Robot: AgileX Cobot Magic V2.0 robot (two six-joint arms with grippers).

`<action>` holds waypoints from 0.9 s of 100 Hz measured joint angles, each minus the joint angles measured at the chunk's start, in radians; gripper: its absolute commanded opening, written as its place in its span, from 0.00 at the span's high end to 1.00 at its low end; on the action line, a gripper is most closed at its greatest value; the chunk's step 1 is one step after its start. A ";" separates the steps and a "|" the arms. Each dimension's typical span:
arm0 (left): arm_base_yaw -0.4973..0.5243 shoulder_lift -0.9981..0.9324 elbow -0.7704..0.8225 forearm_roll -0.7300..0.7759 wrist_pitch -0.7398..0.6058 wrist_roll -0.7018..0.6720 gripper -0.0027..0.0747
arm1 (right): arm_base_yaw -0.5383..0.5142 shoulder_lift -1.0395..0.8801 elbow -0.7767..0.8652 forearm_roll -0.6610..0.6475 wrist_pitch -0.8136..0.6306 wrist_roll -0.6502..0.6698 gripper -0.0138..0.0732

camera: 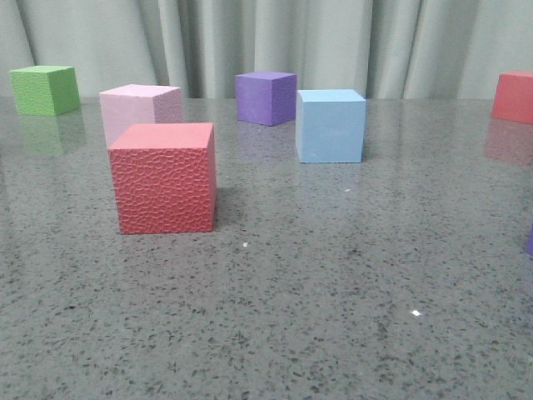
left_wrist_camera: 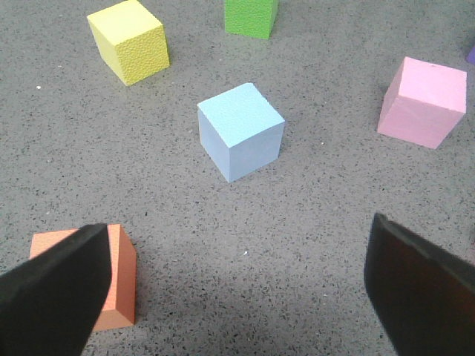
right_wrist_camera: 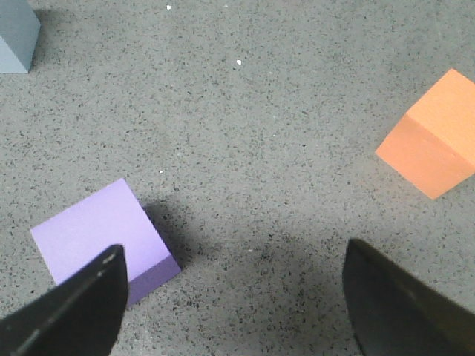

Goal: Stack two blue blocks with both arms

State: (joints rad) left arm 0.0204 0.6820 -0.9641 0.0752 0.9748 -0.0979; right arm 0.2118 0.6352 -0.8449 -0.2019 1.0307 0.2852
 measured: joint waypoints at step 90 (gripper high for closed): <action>0.000 0.471 -0.189 -0.122 -0.133 -0.063 0.11 | 0.000 0.000 0.000 -0.002 0.002 0.000 0.16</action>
State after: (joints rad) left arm 0.0204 1.1530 -1.1529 -0.0472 0.8414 -0.1611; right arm 0.2118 0.6352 -0.8449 -0.2042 1.0325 0.2852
